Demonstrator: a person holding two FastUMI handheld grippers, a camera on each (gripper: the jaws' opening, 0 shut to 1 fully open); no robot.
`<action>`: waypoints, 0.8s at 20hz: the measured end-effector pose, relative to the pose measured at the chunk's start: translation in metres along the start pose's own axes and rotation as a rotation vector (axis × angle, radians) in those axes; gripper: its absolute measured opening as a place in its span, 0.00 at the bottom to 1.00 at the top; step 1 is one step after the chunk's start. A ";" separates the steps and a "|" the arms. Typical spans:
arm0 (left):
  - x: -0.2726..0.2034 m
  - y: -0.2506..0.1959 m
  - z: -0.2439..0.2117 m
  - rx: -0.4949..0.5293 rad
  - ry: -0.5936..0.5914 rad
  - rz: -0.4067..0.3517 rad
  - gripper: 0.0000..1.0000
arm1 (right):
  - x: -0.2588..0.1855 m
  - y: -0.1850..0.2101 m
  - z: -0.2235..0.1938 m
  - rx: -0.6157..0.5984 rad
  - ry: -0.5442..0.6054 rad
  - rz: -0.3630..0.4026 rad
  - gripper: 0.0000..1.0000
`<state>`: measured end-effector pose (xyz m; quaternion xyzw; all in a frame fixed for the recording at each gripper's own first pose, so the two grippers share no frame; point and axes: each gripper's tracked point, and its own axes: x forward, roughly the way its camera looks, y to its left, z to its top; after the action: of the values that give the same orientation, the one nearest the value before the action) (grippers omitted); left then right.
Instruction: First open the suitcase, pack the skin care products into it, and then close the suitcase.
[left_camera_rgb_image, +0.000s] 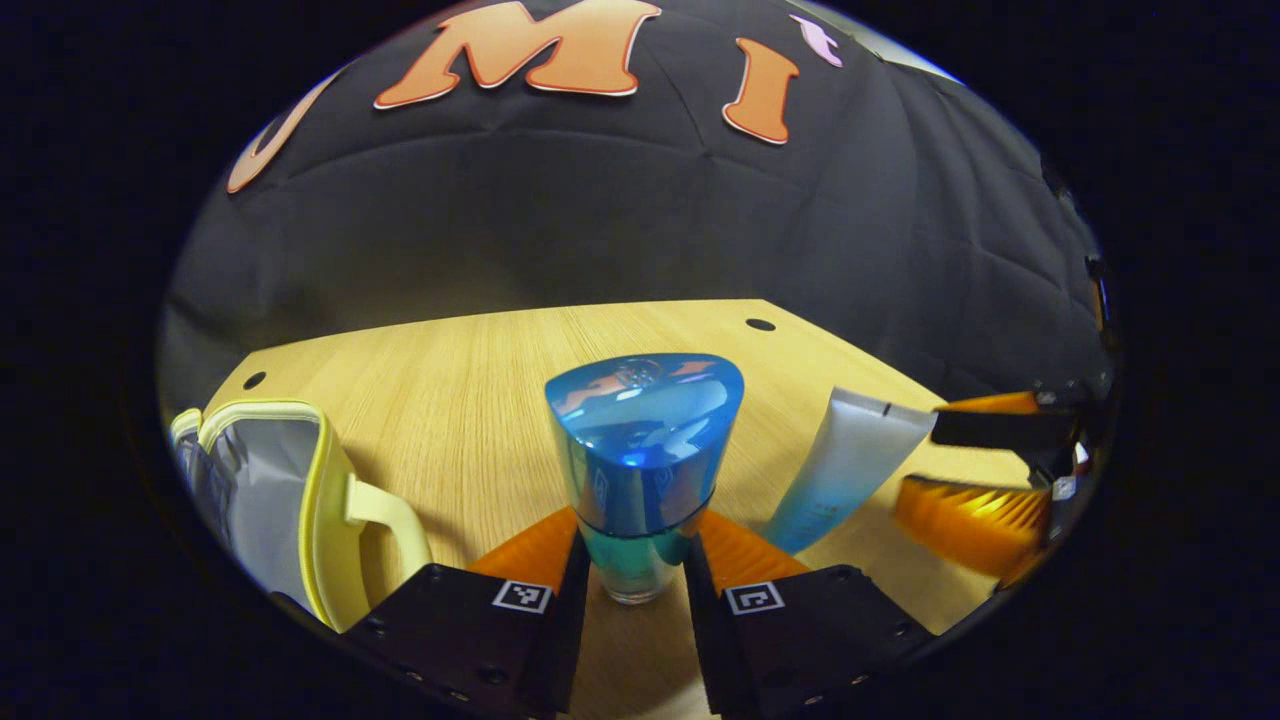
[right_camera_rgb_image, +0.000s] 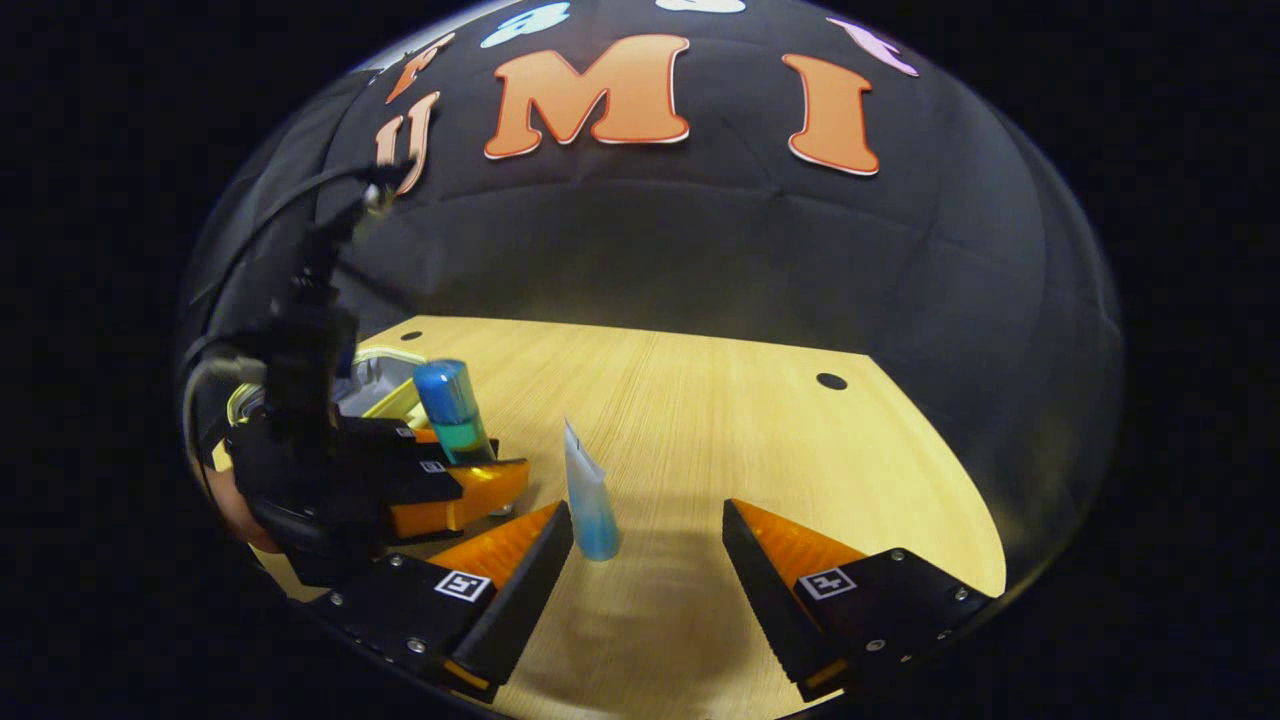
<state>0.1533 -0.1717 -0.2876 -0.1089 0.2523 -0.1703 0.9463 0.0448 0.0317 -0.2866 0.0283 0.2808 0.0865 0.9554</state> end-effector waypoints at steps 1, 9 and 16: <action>-0.005 0.000 0.007 -0.005 -0.013 0.007 0.48 | 0.006 0.003 -0.001 -0.002 0.003 0.019 0.95; -0.044 0.011 0.050 -0.011 -0.080 0.062 0.48 | 0.036 0.032 -0.023 -0.009 0.068 0.143 0.75; -0.085 0.046 0.080 0.010 -0.121 0.168 0.48 | 0.039 0.051 -0.017 0.020 0.108 0.216 0.40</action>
<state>0.1377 -0.0873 -0.1953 -0.0929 0.2019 -0.0847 0.9713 0.0604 0.0890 -0.3170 0.0633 0.3280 0.1878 0.9236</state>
